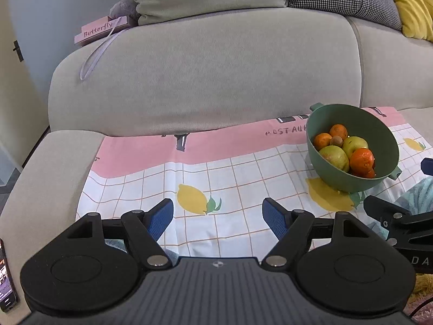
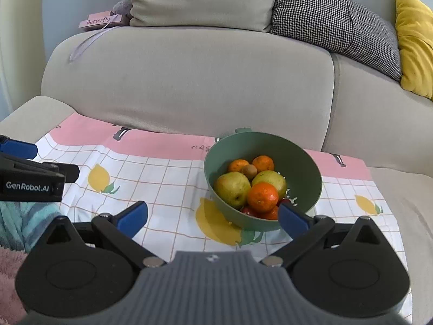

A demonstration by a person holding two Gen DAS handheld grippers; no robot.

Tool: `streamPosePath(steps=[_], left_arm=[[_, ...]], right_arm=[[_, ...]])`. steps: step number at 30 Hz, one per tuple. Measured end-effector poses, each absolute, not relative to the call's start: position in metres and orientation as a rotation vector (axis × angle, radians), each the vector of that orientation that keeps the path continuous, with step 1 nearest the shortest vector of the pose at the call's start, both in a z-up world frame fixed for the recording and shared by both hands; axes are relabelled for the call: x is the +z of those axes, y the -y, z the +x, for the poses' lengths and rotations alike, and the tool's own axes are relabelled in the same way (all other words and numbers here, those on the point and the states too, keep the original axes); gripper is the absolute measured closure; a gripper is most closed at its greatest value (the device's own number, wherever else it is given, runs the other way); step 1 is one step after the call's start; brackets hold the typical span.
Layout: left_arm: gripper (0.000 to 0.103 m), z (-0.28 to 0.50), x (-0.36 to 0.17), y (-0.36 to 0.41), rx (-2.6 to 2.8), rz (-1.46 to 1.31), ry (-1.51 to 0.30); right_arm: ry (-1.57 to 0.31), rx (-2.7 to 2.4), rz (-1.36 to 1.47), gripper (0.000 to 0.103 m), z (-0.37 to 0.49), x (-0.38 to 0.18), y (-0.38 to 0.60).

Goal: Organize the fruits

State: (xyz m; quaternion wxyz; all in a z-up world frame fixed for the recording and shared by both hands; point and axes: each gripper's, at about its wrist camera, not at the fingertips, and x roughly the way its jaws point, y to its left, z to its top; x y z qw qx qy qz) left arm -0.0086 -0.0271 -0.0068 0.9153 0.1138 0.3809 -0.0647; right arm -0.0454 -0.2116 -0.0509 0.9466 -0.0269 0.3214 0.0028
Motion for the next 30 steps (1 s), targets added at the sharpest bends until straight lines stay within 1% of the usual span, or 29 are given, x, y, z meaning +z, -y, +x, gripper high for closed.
streamPosePath(steps=[30], left_arm=[[0.015, -0.0107, -0.0040, 0.0267, -0.134, 0.225, -0.789]], right_arm=[[-0.626, 0.009, -0.076, 0.004, -0.0501, -0.0467, 0.2084]])
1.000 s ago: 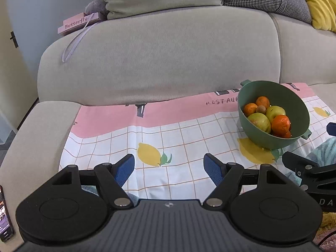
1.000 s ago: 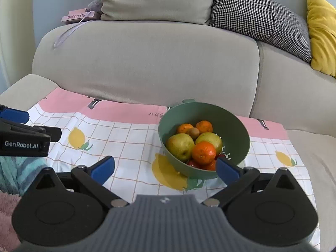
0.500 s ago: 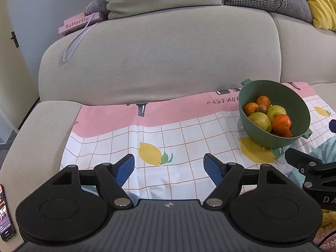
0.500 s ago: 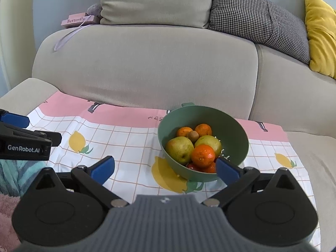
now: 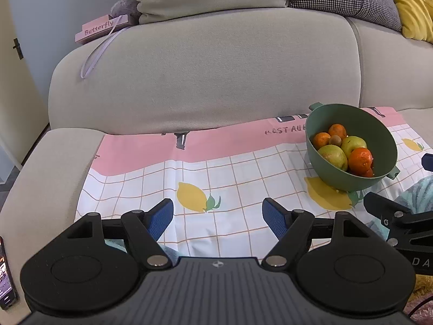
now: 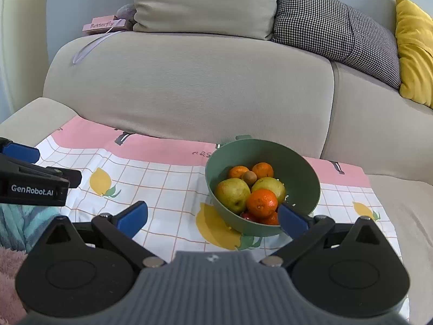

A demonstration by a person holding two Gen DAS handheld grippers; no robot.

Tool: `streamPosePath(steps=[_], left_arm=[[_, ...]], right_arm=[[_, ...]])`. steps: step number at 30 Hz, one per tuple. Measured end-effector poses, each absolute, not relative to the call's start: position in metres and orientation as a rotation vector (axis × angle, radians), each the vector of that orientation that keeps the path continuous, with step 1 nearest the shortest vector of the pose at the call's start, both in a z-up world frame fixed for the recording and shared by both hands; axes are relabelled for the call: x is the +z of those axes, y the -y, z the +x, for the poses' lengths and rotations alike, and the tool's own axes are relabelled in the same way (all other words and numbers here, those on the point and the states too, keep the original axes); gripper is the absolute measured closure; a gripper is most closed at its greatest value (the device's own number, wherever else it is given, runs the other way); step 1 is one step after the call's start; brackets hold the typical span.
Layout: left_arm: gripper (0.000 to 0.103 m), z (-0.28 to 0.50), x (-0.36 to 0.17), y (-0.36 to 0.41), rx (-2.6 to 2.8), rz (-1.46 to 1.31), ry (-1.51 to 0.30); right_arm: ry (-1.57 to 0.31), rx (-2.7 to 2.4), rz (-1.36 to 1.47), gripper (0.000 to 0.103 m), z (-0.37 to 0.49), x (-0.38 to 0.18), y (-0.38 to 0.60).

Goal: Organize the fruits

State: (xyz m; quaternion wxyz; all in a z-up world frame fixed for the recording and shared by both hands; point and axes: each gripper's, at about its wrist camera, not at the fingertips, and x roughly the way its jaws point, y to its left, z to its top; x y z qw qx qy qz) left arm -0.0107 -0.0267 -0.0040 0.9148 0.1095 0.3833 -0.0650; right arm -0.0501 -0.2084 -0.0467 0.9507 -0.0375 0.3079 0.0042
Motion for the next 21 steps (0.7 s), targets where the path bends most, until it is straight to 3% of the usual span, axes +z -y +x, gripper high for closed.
streamPosePath(steps=[21], left_arm=[[0.015, -0.0110, -0.0029, 0.0282, -0.137, 0.231, -0.790]], right_arm=[[-0.625, 0.017, -0.082, 0.004, -0.0507, -0.0461, 0.2053]])
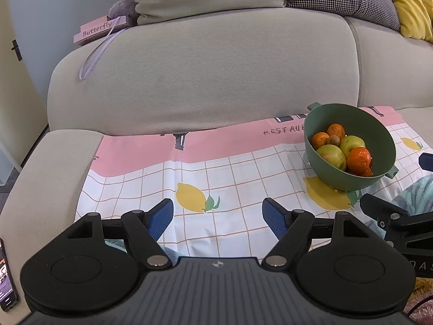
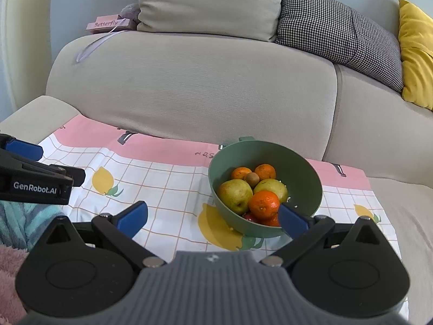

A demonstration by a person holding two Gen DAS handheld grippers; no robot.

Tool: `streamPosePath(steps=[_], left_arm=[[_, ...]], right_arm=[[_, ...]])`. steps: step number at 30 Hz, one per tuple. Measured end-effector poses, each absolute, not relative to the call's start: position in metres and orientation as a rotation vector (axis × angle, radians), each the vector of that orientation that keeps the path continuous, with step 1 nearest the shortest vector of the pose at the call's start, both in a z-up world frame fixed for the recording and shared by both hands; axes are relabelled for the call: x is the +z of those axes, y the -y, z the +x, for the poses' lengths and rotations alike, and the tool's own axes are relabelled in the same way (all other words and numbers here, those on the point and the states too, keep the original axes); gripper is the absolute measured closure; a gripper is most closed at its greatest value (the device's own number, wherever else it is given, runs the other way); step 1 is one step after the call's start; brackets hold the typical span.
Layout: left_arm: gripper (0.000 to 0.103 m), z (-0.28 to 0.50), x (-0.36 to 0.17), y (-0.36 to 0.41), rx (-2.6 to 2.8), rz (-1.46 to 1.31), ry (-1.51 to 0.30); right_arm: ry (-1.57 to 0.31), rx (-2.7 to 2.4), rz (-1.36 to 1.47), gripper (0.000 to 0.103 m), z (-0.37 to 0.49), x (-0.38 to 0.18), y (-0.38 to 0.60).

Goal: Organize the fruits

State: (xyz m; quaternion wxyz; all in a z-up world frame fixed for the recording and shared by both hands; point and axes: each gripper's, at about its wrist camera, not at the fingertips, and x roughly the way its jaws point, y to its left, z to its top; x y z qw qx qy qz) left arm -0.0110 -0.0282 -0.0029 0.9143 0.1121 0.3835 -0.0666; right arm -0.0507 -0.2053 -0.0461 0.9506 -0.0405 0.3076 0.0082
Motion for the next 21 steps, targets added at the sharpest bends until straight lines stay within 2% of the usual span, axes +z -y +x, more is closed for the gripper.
streamPosePath(steps=[21], left_arm=[[0.015, -0.0118, 0.0004, 0.0293, -0.145, 0.233, -0.782]], right_arm=[[-0.623, 0.008, -0.070, 0.004, -0.0527, -0.0451, 0.2079]])
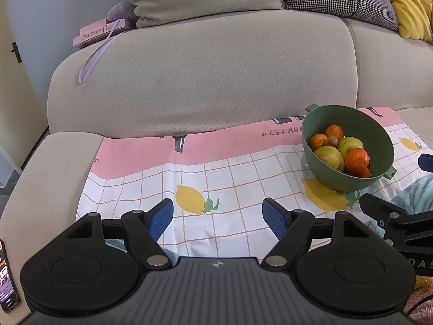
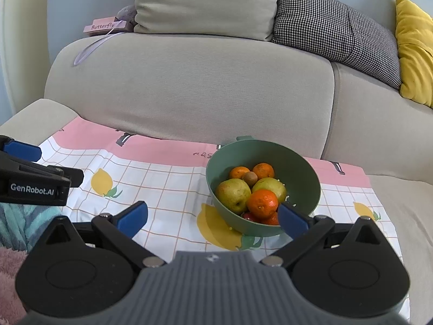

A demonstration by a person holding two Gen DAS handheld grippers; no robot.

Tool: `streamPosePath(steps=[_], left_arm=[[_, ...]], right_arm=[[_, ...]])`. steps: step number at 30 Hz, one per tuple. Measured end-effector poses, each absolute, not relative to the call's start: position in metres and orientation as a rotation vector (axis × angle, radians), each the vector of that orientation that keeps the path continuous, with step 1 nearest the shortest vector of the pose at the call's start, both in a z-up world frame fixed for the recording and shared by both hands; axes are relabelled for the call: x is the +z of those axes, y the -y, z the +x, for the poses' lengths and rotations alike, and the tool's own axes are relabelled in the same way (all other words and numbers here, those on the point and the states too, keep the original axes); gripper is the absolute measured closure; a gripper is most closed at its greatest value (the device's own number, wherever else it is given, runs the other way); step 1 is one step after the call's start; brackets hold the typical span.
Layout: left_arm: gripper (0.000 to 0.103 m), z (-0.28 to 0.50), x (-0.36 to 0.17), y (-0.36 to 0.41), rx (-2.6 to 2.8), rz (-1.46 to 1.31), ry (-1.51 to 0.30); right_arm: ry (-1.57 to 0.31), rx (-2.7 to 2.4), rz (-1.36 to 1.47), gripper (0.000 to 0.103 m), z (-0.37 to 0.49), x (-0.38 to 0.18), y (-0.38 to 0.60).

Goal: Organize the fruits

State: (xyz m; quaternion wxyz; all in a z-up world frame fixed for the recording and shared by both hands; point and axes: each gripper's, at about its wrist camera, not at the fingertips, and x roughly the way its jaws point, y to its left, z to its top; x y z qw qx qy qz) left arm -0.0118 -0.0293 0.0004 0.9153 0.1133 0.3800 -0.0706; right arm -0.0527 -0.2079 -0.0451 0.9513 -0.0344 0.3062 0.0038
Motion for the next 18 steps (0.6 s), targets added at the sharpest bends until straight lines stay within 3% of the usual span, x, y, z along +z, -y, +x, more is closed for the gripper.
streamPosePath(steps=[18], left_arm=[[0.015, -0.0130, 0.0012, 0.0260, -0.177, 0.208, -0.781]], right_arm=[[-0.626, 0.007, -0.085, 0.004, -0.0538, -0.0444, 0.2044]])
